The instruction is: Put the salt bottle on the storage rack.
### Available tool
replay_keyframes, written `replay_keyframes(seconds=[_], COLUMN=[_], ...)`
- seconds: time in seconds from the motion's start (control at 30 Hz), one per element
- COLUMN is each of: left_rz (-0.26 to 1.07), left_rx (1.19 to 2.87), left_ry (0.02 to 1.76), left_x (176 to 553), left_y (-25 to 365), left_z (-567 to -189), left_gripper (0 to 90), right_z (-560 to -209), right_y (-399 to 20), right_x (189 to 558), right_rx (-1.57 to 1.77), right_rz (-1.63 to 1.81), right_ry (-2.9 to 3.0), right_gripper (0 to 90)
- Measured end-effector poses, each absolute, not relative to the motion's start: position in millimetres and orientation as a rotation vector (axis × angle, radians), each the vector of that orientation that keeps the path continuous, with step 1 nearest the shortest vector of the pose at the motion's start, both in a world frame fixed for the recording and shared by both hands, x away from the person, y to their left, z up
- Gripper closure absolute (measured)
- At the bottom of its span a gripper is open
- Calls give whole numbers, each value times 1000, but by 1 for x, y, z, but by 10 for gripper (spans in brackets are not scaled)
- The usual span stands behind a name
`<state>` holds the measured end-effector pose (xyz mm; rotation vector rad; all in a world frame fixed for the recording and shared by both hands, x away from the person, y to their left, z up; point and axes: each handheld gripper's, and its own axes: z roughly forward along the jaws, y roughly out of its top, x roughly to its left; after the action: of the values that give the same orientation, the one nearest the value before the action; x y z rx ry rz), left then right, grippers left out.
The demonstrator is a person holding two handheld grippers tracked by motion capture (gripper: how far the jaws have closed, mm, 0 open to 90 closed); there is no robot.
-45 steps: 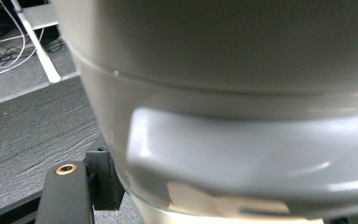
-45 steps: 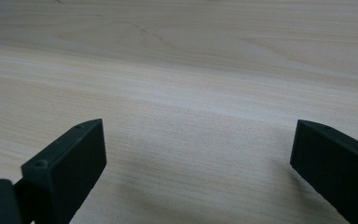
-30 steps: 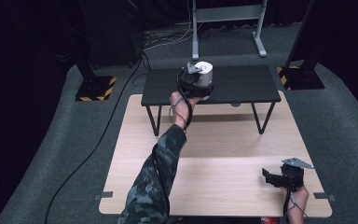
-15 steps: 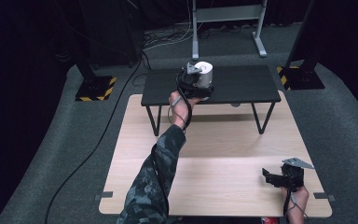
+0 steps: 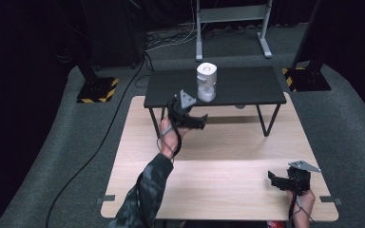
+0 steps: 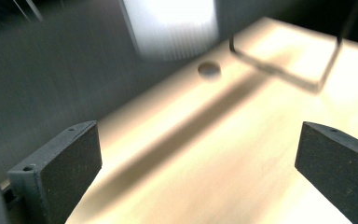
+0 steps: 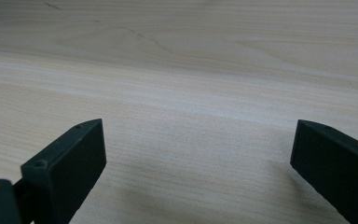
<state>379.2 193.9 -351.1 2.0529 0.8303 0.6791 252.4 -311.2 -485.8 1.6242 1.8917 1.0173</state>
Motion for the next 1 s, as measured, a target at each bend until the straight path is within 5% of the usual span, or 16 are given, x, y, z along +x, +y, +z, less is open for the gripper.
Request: replay_keyframes(seconds=[0.27,0.5,1.0], left_rz=[670,536,472], left_rx=[2113,2136,2135], left_ry=[916,1072,1108], left_x=[311,302,310], left_y=[221,237,241], left_z=[-427,-466,-472], left_gripper=[0,0,0], right_z=[-485,-485,-484], right_y=[-311,-309,-306], right_x=[254,253,253], right_rx=[1622,1617,1612], right_rz=[1014,1006,986], right_ry=[1901,1899,1902], right_gripper=[21,21,21])
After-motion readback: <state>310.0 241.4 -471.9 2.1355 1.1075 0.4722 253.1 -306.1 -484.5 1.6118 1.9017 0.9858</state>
